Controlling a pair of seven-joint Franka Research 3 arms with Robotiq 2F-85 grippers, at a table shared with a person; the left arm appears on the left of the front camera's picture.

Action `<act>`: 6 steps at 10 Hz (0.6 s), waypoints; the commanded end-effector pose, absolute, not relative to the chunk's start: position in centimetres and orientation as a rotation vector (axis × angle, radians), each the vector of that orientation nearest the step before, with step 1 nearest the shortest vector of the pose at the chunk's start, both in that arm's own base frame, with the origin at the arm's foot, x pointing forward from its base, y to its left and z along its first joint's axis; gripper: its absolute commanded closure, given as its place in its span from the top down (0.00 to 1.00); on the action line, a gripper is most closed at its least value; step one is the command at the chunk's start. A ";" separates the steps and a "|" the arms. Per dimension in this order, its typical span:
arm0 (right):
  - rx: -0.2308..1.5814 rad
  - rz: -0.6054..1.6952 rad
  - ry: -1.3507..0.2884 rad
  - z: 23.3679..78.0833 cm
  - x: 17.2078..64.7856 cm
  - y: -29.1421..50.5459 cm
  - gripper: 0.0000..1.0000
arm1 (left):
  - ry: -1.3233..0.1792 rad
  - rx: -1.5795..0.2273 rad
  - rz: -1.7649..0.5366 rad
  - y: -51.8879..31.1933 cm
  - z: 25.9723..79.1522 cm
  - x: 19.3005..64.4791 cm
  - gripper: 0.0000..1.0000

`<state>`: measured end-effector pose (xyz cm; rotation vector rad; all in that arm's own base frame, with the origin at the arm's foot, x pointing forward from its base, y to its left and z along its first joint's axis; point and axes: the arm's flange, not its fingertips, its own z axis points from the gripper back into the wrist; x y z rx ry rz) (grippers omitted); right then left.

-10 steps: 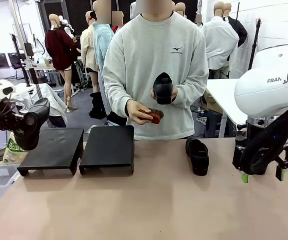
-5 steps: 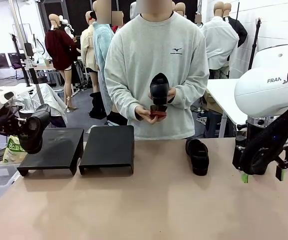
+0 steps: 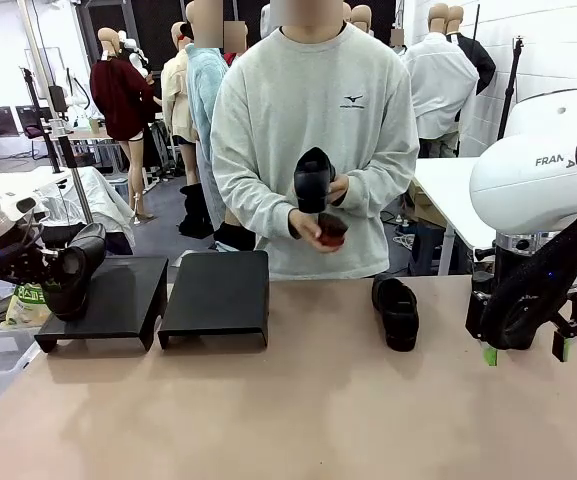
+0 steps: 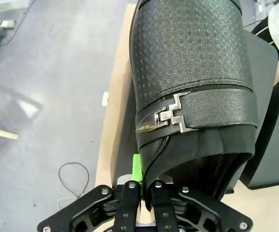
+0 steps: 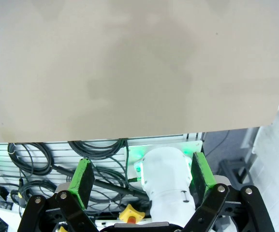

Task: Organize the shoes by placing them on the stand.
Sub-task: Place the Shoe from the middle of the table onto the Shoes Stand.

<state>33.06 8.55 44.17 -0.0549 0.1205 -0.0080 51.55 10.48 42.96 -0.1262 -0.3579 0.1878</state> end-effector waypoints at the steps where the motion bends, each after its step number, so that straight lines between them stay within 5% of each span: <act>1: -0.045 -0.024 0.128 44.3 33.0 8.9 1.00 | -0.358 -0.160 0.163 11.5 42.9 51.7 0.00; 3: -0.045 -0.024 0.128 44.3 33.0 8.9 1.00 | -0.348 -0.164 0.167 11.9 42.5 51.8 0.08; 6: -0.045 -0.024 0.128 44.3 33.0 8.9 1.00 | -0.315 -0.150 0.155 11.9 42.3 51.8 0.68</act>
